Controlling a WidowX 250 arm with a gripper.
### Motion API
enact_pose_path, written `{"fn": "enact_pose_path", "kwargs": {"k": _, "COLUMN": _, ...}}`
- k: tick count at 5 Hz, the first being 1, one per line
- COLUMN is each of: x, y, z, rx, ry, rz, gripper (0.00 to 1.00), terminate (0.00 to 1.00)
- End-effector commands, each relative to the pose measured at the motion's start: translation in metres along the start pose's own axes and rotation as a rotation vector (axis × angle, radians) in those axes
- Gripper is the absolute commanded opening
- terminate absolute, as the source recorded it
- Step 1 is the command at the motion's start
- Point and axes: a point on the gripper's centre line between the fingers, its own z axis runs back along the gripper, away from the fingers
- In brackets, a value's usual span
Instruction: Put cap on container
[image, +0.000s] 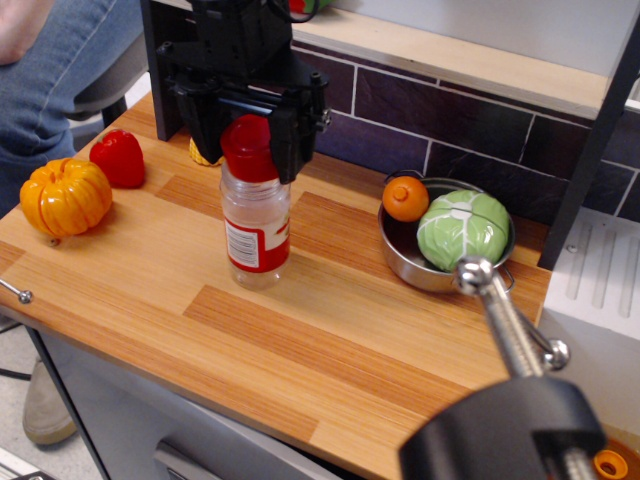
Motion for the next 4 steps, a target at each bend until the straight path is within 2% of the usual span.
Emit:
{"fn": "enact_pose_path", "kwargs": {"k": 1, "x": 0.009, "y": 0.010, "z": -0.002, "rx": 0.051, "ry": -0.020, "rz": -0.012, "gripper": 0.00, "terminate": 0.00}}
{"fn": "enact_pose_path", "kwargs": {"k": 3, "x": 0.004, "y": 0.009, "z": -0.018, "rx": 0.104, "ry": -0.002, "rz": -0.033, "gripper": 0.00, "terminate": 0.00}}
{"fn": "enact_pose_path", "kwargs": {"k": 4, "x": 0.002, "y": 0.005, "z": -0.034, "rx": 0.165, "ry": 0.015, "rz": -0.021, "gripper": 0.00, "terminate": 1.00}}
